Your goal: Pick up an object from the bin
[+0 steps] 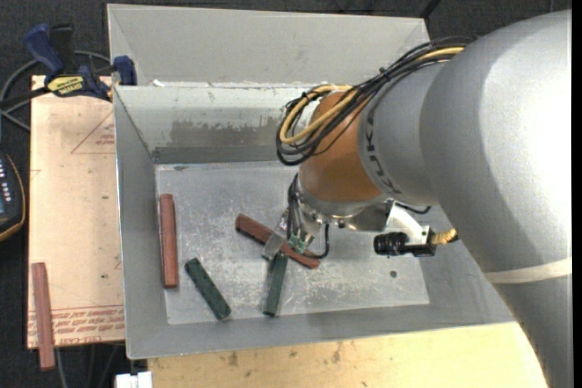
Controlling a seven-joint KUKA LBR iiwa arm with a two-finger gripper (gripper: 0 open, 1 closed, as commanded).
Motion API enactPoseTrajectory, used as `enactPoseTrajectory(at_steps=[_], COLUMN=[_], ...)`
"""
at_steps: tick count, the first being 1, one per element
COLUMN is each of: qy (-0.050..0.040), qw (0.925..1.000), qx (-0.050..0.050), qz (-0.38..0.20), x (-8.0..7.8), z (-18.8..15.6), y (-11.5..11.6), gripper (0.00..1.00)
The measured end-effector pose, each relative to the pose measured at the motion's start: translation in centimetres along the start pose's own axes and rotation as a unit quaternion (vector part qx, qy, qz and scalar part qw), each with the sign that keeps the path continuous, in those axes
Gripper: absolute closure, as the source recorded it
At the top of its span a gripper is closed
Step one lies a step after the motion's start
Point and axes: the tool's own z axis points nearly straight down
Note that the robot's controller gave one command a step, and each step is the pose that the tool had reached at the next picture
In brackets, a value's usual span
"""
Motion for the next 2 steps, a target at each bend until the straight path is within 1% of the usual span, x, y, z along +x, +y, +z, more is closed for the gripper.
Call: enactPoseTrajectory(at_steps=[1, 2], qy=[-0.0010, -0.0006], qw=[0.9999, 0.9999], qx=[0.000, -0.001], qz=[0.013, 0.016], x=[-3.3, -1.6], z=[-6.6, -16.0], y=[-0.5, 1.4], gripper=[1.00, 1.00])
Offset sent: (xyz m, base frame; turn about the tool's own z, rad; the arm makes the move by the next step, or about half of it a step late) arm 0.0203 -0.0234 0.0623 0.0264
